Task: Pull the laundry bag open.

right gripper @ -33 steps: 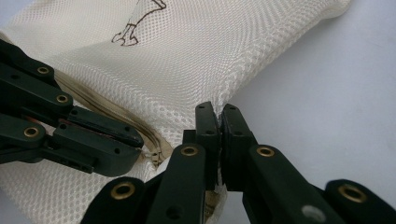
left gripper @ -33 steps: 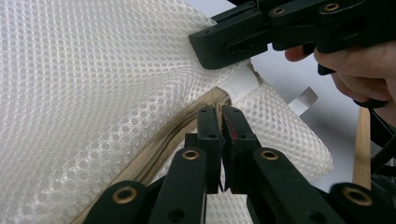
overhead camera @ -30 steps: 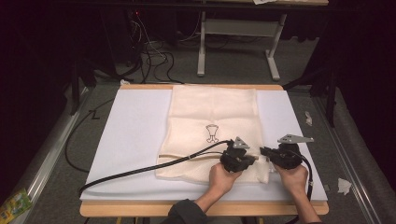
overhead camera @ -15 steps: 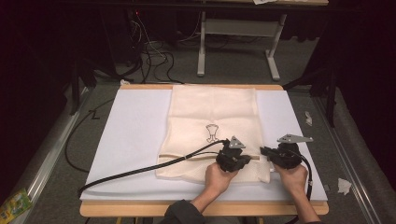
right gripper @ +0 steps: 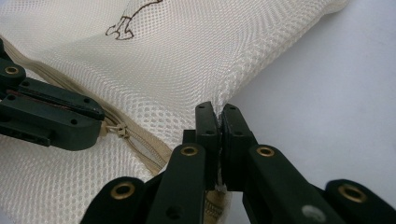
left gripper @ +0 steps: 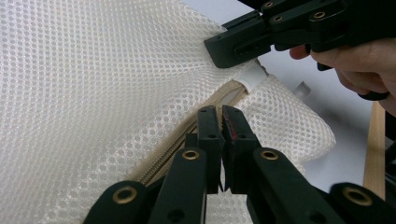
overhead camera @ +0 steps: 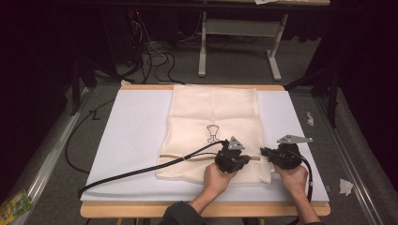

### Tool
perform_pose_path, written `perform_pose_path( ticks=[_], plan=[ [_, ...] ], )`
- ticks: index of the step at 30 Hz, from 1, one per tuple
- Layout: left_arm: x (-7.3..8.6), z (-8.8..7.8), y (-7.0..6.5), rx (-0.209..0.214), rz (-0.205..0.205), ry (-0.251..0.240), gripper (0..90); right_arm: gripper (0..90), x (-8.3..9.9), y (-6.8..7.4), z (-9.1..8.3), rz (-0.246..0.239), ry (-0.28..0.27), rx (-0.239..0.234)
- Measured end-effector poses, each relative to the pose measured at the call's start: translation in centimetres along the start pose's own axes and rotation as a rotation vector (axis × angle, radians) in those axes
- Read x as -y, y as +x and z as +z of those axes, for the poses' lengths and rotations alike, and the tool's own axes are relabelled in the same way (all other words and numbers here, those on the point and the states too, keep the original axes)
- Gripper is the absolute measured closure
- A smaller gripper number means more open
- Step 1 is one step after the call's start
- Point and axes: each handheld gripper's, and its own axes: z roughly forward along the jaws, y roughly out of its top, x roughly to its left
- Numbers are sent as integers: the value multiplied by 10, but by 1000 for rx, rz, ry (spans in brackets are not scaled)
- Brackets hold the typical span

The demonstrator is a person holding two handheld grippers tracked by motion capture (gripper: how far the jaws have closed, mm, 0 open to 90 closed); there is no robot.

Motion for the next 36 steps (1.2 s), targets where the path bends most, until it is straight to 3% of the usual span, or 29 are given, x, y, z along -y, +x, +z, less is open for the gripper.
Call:
perform_pose_path(
  ticks=[36],
  plan=[
    [7,-23,11,-6,-33,-39,870,886,-6,5,7,-15,16,26]
  ],
)
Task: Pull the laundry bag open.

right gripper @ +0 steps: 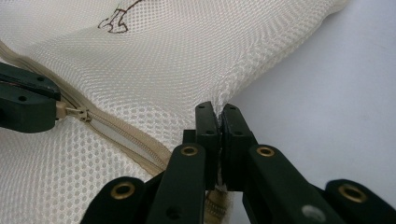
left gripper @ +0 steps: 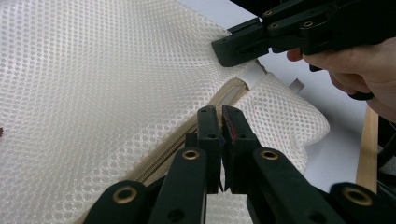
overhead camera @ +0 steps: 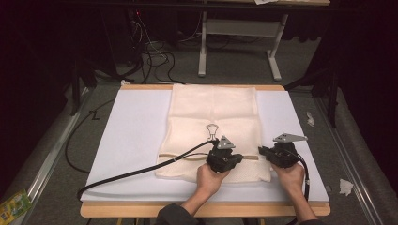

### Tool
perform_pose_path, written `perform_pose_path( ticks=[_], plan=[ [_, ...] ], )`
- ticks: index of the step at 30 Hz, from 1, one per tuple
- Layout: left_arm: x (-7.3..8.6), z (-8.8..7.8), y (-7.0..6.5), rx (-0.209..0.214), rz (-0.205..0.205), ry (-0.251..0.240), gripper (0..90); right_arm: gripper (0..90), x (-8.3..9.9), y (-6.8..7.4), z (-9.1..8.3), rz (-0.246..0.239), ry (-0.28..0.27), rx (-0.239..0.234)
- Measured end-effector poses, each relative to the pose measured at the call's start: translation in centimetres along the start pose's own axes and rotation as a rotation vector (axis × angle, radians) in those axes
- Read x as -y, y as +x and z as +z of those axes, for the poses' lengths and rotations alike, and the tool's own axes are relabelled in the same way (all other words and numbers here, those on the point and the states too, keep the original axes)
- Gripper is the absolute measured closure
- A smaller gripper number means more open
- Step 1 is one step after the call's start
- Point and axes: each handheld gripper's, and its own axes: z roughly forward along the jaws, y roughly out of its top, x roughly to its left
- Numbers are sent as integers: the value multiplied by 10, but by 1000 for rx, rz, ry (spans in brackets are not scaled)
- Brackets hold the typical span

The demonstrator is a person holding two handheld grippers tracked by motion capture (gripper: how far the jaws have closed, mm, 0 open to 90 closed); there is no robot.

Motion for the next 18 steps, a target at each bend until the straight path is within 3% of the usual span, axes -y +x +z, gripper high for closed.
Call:
perform_pose_path(
  ticks=[18],
  plan=[
    [3,-8,3,-13,2,-11,870,886,0,1,2,-10,4,0]
  ],
)
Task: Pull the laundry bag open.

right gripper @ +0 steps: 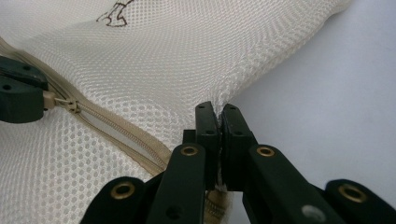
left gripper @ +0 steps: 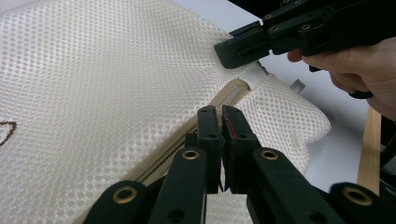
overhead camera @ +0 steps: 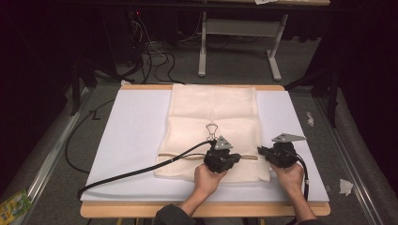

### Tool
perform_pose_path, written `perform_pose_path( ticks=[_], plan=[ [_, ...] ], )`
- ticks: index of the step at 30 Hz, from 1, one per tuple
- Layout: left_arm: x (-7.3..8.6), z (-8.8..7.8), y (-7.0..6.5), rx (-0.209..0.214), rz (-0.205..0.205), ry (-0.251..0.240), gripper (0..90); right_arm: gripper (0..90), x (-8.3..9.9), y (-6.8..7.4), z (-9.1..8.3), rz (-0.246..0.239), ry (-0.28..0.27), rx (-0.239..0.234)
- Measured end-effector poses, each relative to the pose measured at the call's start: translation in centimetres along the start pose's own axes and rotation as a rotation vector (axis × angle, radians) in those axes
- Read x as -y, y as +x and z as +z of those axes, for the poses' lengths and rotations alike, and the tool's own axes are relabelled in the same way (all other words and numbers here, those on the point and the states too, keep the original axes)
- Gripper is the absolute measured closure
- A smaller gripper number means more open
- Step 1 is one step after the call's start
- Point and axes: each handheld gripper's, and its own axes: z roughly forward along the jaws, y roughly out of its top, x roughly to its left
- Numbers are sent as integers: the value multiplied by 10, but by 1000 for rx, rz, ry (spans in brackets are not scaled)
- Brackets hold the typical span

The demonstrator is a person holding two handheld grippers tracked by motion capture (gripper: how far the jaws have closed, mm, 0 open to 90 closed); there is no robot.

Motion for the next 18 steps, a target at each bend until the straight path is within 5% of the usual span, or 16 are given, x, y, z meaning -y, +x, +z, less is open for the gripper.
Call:
perform_pose_path(
  ticks=[18],
  plan=[
    [3,-9,3,-9,0,-8,870,886,0,1,1,-3,4,1]
  ],
)
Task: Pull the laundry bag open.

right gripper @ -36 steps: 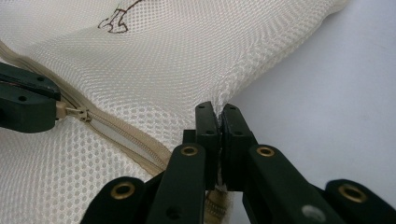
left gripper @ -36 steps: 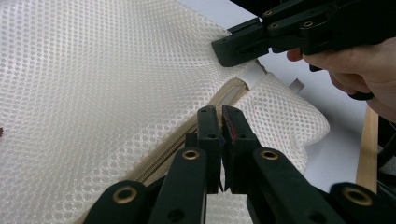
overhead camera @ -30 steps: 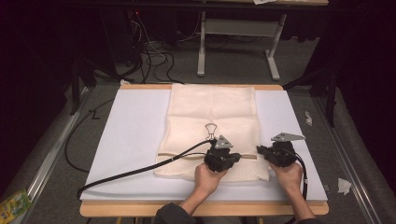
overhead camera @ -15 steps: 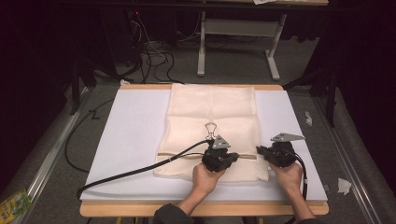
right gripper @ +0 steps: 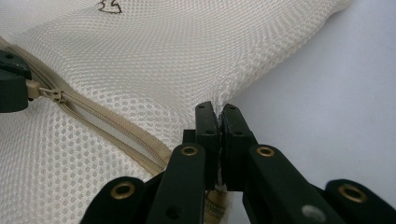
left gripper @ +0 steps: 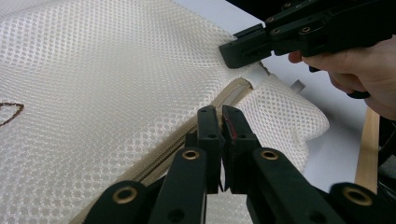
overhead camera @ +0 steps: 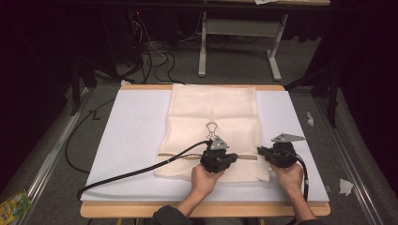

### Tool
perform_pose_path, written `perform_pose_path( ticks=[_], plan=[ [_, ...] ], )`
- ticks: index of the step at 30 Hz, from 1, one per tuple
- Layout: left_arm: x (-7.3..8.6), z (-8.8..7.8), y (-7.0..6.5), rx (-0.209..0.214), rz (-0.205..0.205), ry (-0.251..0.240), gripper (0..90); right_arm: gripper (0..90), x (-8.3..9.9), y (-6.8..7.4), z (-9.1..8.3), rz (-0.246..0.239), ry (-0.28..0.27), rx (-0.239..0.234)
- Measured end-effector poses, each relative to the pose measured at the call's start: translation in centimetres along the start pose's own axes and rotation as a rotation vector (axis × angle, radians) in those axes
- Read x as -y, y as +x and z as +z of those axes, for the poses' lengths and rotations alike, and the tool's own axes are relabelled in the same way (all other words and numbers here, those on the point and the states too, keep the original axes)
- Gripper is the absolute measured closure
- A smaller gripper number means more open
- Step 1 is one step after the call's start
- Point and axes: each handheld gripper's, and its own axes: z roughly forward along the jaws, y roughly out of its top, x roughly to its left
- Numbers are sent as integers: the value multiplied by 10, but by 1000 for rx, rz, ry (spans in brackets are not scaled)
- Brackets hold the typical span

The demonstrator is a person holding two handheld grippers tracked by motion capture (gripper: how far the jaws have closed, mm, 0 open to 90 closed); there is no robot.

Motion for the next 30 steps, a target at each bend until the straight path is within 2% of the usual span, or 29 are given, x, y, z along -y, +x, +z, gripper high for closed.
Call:
perform_pose_path(
  ticks=[12,22,30],
  plan=[
    [2,-10,5,-7,-4,-7,871,886,-1,0,1,3,7,2],
    [8,-23,11,-22,-25,-41,871,886,-5,2,4,-6,6,7],
    [8,-33,14,-24,-25,-62,871,886,-8,6,7,-15,15,7]
  ],
)
